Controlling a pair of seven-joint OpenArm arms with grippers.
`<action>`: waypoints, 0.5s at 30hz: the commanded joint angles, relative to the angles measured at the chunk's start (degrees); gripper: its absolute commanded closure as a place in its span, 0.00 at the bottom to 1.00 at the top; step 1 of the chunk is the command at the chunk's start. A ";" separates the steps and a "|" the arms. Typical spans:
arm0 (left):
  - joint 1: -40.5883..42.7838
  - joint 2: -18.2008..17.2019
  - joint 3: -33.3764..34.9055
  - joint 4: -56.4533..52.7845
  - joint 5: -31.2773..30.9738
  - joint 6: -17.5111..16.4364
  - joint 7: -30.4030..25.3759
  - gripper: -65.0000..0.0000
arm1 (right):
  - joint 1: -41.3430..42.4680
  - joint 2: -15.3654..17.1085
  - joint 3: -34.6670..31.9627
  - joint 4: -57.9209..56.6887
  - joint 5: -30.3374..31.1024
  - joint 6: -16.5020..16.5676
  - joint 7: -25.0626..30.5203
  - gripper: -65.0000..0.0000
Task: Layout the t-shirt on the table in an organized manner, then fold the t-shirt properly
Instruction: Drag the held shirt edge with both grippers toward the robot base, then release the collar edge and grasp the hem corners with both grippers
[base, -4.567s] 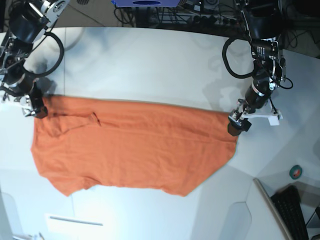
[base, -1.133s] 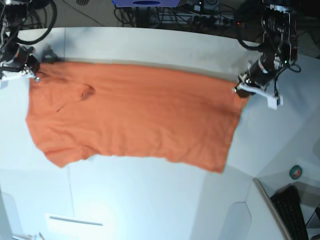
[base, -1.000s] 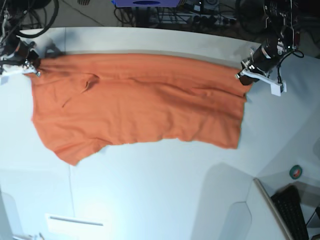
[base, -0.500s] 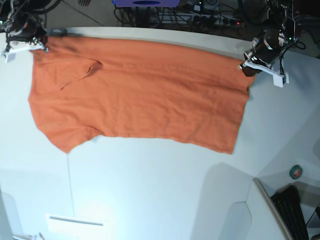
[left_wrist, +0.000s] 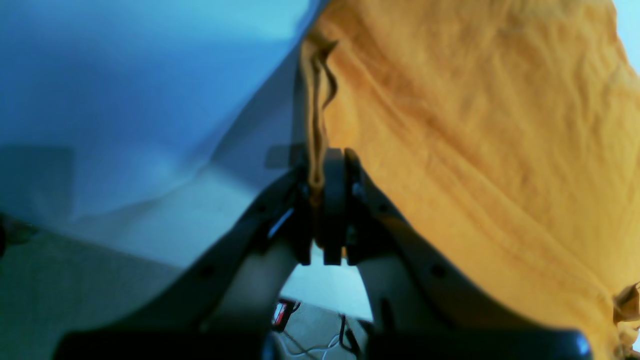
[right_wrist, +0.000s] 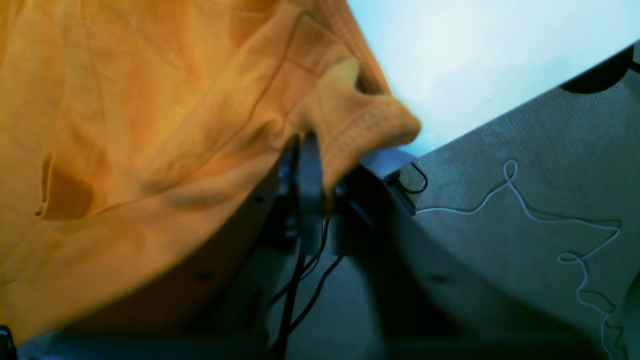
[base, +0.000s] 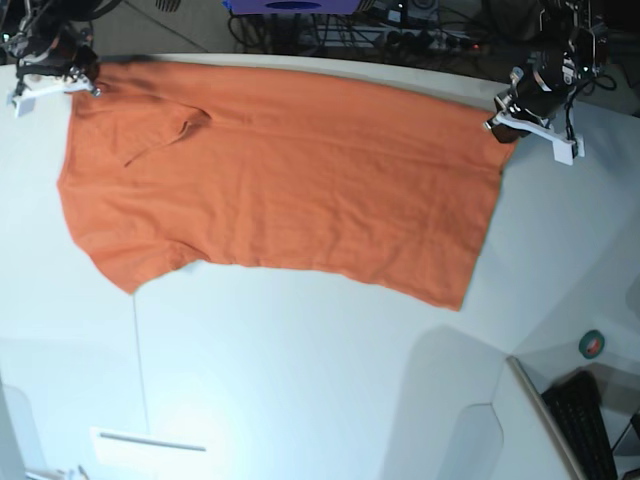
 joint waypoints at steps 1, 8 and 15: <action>0.59 -0.68 -0.40 0.99 -0.34 -0.23 -0.87 1.00 | -0.36 0.61 0.50 0.98 0.17 0.09 0.48 0.75; 2.26 -0.50 -3.30 1.16 -0.60 -0.23 -0.87 0.37 | -1.94 0.53 2.26 5.20 0.17 0.09 0.48 0.37; 2.61 2.93 -15.87 4.15 -0.60 -0.32 -0.79 0.11 | -1.94 0.35 5.33 9.07 -0.01 0.09 0.48 0.37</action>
